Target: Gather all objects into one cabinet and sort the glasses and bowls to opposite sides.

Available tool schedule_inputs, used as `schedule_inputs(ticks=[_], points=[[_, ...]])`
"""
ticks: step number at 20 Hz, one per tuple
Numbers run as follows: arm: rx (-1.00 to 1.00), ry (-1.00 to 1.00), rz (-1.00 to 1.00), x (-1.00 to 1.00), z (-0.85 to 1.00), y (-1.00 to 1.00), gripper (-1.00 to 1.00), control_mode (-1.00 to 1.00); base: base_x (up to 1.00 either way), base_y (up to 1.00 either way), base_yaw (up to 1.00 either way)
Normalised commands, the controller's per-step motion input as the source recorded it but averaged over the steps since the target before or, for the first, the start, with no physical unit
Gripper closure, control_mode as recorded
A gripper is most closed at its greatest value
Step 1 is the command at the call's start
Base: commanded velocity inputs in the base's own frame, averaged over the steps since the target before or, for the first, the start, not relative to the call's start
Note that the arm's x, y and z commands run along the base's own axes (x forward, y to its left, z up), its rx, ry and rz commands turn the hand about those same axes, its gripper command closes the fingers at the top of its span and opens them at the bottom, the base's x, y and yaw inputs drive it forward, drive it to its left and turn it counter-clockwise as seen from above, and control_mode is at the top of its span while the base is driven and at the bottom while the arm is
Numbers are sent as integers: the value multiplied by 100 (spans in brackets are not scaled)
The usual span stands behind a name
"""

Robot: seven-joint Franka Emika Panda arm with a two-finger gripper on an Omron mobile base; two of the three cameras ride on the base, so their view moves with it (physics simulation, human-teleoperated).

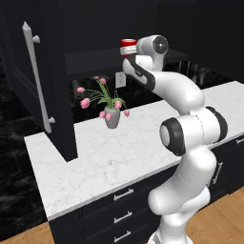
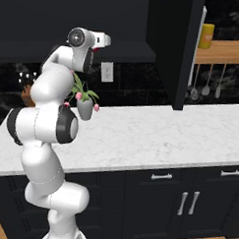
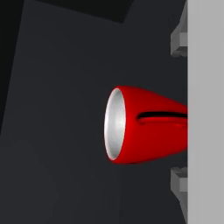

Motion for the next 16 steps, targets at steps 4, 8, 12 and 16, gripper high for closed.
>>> schedule_inputs(ticks=[4, 8, 12, 16], points=[[0, 2, 0, 13, 0, 4, -100, -100, 0, 0, 0], [0, 5, 0, 10, 0, 18, 100, -100, 0, 0, 0], [3, 1, 0, 1, 1, 2, 100, -100, 0, 0, 0], [8, 0, 0, -6, 9, -1, 100, -100, 0, 0, 0]])
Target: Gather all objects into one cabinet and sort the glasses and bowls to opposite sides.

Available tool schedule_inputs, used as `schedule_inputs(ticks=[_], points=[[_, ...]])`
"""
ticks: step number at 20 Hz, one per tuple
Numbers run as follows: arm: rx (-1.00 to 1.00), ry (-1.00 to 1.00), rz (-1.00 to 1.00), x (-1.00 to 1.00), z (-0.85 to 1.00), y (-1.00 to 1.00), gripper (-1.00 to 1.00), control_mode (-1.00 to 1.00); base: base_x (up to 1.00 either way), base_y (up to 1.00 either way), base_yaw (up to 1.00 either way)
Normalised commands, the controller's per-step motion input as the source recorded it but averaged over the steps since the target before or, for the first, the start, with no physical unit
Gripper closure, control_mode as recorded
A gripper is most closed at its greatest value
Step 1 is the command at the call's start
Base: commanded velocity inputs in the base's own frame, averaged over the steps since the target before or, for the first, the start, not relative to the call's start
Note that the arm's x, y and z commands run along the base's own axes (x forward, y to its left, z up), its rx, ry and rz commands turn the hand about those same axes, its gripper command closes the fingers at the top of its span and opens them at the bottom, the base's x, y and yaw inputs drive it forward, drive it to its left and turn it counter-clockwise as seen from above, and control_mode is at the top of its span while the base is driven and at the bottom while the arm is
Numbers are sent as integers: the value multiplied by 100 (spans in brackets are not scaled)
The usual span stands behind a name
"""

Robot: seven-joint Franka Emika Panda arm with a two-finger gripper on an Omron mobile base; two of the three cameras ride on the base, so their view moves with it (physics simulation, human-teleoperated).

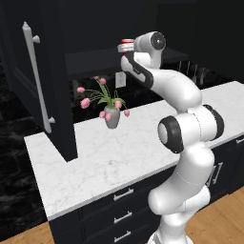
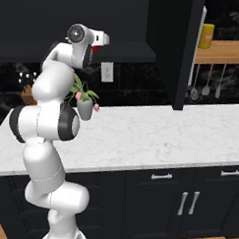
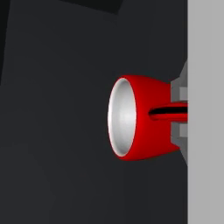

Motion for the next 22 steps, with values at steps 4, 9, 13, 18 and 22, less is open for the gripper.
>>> schedule_inputs(ticks=[4, 9, 13, 18, 22], points=[[9, 0, 0, -18, 9, -3, 100, -100, 0, 0, 0], [7, 0, -2, -13, 4, 0, 100, -100, 0, 0, 0], [0, 0, -1, -6, 0, 0, 100, -100, 0, 0, 0], [3, 0, 0, -27, 0, -8, 100, -100, 0, 0, 0], [1, -1, 0, -89, 2, -26, 100, -100, 0, 0, 0]])
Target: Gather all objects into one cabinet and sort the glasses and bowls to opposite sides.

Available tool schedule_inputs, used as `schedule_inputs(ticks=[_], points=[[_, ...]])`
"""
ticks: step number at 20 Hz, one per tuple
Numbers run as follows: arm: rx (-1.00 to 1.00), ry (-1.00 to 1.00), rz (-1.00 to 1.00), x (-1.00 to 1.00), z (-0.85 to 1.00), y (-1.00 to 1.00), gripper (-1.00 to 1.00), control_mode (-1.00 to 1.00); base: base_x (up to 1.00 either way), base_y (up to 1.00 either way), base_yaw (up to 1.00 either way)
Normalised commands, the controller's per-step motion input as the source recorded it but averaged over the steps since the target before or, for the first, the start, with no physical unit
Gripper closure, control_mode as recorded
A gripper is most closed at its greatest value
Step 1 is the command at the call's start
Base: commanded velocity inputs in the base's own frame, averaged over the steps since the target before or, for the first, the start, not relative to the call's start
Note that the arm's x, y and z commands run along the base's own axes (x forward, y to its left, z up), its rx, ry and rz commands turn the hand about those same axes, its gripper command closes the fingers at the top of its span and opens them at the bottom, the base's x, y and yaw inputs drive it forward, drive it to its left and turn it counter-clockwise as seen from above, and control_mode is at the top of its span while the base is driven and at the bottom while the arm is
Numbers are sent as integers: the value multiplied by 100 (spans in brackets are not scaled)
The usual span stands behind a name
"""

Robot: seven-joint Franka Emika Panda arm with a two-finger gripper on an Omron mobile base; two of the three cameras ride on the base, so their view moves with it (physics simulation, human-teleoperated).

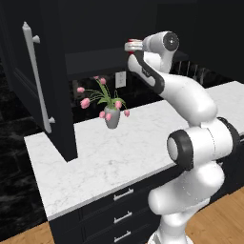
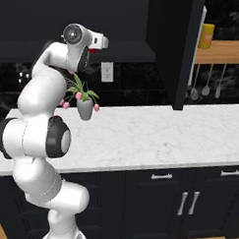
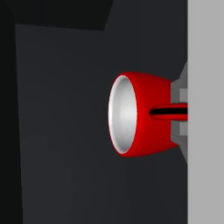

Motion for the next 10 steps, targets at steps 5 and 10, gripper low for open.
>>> schedule_inputs(ticks=[5, 10], points=[[1, -8, 0, -100, 13, -34, 100, -100, 0, 0, 0], [0, -11, 0, -100, 37, -29, 100, -100, 0, 0, 0]])
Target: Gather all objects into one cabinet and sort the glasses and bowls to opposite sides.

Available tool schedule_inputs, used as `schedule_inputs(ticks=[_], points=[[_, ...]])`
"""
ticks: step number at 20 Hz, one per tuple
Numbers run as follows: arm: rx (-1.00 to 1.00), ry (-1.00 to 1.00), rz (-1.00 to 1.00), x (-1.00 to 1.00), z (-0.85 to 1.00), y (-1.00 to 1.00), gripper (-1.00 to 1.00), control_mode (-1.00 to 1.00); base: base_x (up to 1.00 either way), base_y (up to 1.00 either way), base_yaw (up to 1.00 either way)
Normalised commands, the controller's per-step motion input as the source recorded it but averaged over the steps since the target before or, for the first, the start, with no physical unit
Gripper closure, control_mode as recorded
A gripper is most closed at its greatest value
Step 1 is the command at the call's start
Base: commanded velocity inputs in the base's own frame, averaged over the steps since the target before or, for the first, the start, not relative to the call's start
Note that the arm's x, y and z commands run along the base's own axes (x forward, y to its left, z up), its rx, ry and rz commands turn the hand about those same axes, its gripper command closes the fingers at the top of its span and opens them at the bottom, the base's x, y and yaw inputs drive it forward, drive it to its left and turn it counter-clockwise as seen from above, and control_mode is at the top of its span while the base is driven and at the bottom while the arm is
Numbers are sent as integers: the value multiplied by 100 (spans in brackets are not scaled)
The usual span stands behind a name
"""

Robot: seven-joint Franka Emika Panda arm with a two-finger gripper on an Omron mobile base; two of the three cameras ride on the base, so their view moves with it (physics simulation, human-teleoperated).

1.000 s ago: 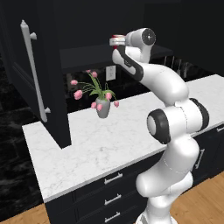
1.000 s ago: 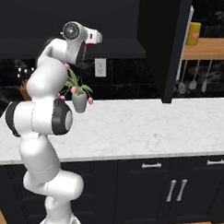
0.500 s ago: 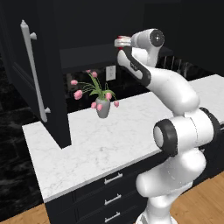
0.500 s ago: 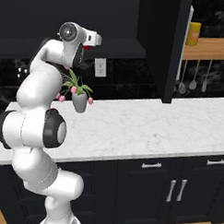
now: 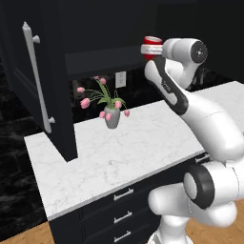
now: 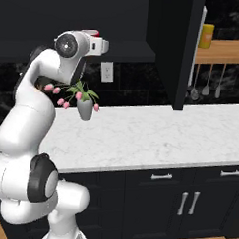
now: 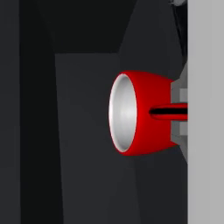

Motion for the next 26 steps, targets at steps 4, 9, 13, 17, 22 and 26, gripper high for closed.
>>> schedule_inputs(ticks=[4, 9, 13, 17, 22, 26], points=[[1, 2, -5, -100, 42, -20, 100, -100, 0, 0, 0], [0, 10, -7, -100, 40, -6, 100, -100, 0, 0, 0], [0, 9, -3, -100, 23, 0, 100, -100, 0, 0, 0], [-2, -6, 1, -100, -14, 12, 100, -100, 0, 0, 0], [-6, -15, 3, -100, -33, 45, 100, -100, 0, 0, 0], [0, 1, 0, -93, 32, 5, 100, -100, 0, 0, 0]])
